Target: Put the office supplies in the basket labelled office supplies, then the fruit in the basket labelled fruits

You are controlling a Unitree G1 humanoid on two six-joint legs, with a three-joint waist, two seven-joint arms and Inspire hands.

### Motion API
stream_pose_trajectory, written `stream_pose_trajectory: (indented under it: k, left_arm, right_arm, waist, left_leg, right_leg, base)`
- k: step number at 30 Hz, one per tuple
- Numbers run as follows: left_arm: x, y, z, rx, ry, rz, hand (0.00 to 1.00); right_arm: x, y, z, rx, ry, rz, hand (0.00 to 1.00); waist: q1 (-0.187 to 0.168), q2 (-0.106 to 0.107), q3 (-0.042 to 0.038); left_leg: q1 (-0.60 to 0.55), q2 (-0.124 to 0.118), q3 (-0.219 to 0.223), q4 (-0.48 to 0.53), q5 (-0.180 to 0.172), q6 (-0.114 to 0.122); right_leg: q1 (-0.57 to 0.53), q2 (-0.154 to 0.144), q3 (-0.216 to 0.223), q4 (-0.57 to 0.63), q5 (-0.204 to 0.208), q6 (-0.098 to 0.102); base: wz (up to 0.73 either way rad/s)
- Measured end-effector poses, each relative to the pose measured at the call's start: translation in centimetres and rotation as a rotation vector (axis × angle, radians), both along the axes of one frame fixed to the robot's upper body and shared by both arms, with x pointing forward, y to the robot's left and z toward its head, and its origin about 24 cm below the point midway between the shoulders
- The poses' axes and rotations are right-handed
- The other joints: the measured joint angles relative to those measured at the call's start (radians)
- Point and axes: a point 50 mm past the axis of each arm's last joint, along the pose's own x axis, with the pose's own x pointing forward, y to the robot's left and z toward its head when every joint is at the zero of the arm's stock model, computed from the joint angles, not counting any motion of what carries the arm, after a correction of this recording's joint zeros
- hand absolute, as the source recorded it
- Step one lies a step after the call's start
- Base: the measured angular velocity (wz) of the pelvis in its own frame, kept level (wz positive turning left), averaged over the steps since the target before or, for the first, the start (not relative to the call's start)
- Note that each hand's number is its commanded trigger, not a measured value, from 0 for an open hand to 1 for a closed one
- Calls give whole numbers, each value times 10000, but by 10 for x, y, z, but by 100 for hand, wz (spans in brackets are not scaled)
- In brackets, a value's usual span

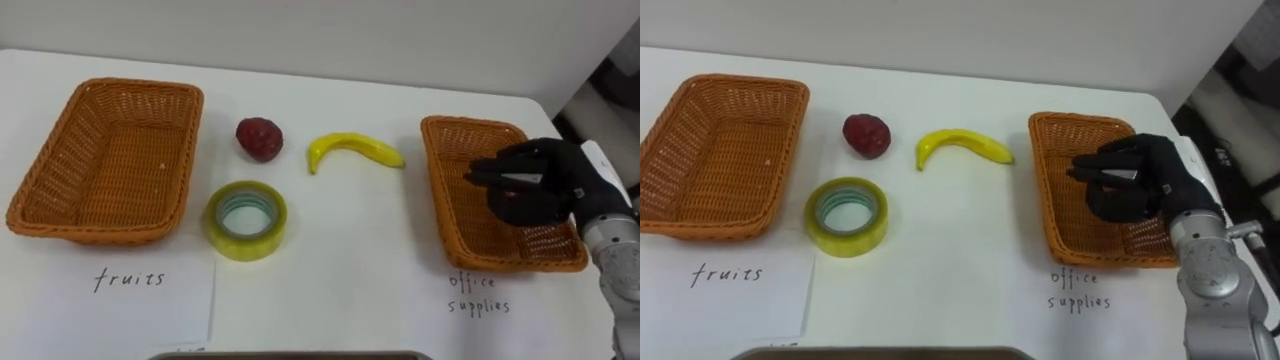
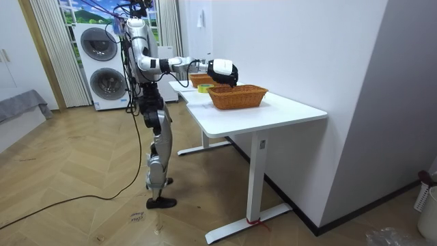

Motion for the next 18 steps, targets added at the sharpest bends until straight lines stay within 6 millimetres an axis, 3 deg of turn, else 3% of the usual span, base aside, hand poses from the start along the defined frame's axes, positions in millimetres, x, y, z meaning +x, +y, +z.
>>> stream_pose_trajectory:
  k: [18]
  left_arm:
    - [-2,0,-1,-11,105,25,0]
  right_arm:
    - [0,1,1,-17,-82,66,0]
  waist:
    - [1,0,5]
  left_leg:
    - [6,-7,4,-5,0,-1]
  right_leg:
    - [116,6,-3,-130,2,1]
  base:
    - [0]
